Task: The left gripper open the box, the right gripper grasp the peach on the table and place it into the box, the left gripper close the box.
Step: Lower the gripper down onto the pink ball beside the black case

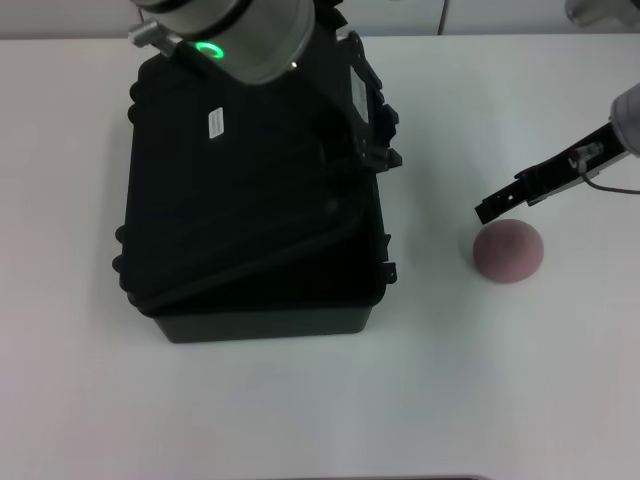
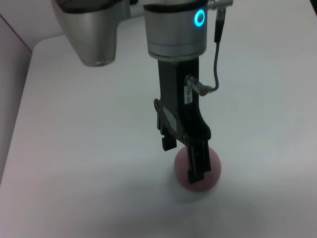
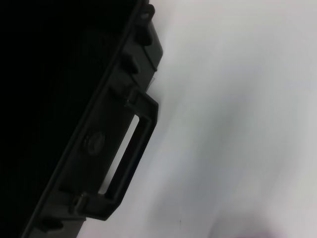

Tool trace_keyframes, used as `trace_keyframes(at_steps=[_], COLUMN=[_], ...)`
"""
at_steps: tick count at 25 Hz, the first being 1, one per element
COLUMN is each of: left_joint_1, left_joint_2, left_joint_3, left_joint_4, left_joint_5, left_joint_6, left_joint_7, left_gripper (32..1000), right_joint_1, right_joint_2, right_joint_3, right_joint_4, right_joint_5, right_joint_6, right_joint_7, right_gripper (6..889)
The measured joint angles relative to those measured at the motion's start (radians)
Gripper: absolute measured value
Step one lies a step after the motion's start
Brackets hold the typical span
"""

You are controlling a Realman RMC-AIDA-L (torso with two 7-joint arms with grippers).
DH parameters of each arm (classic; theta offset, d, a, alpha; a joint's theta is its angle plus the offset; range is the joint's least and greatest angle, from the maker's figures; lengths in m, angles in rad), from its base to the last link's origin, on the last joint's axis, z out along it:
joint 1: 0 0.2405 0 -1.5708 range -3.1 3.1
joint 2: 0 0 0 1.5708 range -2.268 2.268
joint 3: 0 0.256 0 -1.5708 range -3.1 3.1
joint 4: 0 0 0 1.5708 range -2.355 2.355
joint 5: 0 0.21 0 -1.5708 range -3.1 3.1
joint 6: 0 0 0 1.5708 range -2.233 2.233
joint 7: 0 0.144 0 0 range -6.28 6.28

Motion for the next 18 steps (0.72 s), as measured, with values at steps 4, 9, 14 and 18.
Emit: trace_keyframes(at_steps=[4,9,14,18], left_joint_1=[0.007,0.012,0.012,0.013], left_joint_2=[-0.0001,-0.0003,-0.0004,-0.0004], left_joint_3=[-0.019,-0.021,-0.021,-0.021], left_joint_4=[0.007,0.008,0.008,0.008], left_joint_5=[-0.005,-0.006,-0.006,-0.006], left_joint_6=[-0.01,-0.01,-0.01,-0.01], left_joint_7=[0.009,0.018,0.02,0.02], left_gripper=[368,368,367,367], right_joint_1=[0.001,0.006,0.012,0.012], right_joint_2=[0.004,0.009,0.012,0.021], right_joint_3=[-0.001,-0.001,-0.03,-0.061], right_joint_4=[0.025,0.059,0.098,0.124], right_joint_5=[0.0,-0.002,-0.002,-0.003], right_joint_6=[-0.026,-0.065,-0.117,-0.162], right_joint_7=[-0.024,-0.054,-0.065,-0.07], right_gripper=[844,844,843,843])
